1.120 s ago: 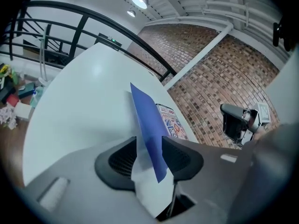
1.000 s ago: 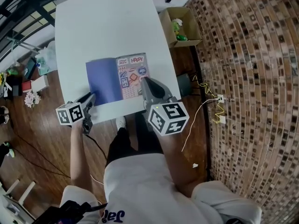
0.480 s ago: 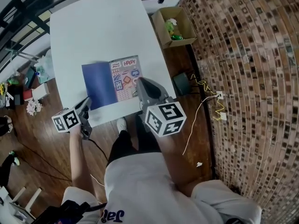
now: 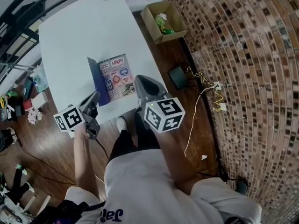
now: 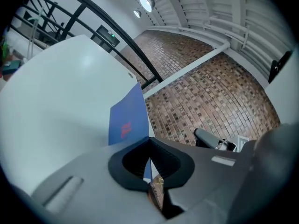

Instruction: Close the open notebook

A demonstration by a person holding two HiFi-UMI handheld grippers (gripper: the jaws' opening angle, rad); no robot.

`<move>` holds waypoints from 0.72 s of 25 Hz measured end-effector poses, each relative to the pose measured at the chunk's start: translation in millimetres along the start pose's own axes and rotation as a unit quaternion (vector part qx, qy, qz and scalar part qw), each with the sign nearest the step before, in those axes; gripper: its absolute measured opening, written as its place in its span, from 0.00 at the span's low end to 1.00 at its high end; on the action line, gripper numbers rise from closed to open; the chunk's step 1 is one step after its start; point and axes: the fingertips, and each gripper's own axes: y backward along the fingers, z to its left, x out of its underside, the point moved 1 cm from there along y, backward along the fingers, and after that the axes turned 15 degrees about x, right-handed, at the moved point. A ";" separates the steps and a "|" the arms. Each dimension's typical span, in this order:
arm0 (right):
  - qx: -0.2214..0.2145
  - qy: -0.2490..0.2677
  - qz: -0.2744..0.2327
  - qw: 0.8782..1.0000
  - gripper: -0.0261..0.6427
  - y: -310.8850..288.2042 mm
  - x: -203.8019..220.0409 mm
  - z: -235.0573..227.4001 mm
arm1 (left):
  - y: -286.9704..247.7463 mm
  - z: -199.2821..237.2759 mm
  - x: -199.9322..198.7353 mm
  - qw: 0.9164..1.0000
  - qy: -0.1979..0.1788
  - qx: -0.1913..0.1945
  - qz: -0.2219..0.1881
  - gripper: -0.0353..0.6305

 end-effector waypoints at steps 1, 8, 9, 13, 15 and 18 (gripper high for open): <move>0.003 -0.002 -0.001 1.000 0.03 1.3 -0.7 -3.7 | -9.8 -1.6 0.3 1.000 0.004 0.003 0.000 0.08; 0.030 -0.020 -0.002 0.999 0.03 5.0 -6.2 -39.1 | -69.4 -3.9 12.6 0.999 0.012 0.009 0.032 0.08; 0.035 -0.023 -0.001 0.999 0.03 4.8 -6.0 -44.8 | -76.0 -2.2 15.0 0.999 0.014 0.008 0.035 0.08; 0.046 -0.031 0.002 0.998 0.03 1.8 -4.6 -58.8 | -96.2 9.6 25.3 0.999 0.020 -0.005 0.048 0.08; 0.047 -0.032 0.003 0.998 0.03 -0.7 -4.7 -61.7 | -105.8 16.5 30.8 0.998 0.020 -0.012 0.055 0.08; 0.049 -0.033 0.006 0.998 0.03 -4.7 -3.4 -65.0 | -121.6 25.3 39.6 0.998 0.012 -0.023 0.066 0.08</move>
